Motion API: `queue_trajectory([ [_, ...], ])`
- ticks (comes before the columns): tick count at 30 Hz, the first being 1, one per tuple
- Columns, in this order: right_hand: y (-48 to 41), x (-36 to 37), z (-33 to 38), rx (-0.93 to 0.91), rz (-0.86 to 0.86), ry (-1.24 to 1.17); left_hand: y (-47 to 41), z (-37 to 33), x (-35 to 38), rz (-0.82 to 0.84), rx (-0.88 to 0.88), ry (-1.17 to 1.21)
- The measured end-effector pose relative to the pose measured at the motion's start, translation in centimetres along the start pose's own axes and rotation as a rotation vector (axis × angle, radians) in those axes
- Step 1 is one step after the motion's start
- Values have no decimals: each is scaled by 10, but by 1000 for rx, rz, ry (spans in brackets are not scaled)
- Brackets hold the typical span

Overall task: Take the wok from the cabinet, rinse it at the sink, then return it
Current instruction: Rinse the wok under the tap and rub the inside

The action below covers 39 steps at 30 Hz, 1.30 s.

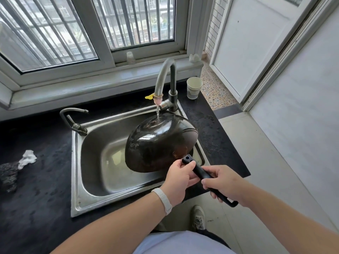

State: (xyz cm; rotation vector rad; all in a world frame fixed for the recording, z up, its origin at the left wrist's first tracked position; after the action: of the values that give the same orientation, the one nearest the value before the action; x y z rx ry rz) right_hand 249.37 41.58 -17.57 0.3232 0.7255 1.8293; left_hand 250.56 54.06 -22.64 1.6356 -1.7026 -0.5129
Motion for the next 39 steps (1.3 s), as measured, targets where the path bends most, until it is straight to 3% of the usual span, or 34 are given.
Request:
queue_trajectory([
  [28,67,39,-16,-156,-262,-122,37,11,7,252,68,-142],
  [39,69,33,-19,-125,-233,-113,35,13,11,267,86,-159],
])
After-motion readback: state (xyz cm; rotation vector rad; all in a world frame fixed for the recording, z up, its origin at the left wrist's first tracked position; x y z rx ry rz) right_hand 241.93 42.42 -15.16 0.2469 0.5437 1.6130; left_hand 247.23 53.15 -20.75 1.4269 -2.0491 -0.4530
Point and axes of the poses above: each hand's wrist, its own y-axis away from the middle knuckle, its own x-axis out of the palm, z = x × y, the point moved 9 cm from there along -y, towards the middle knuckle, and after that the axes turned 7 degrees about -y, right-handed, at the moved point
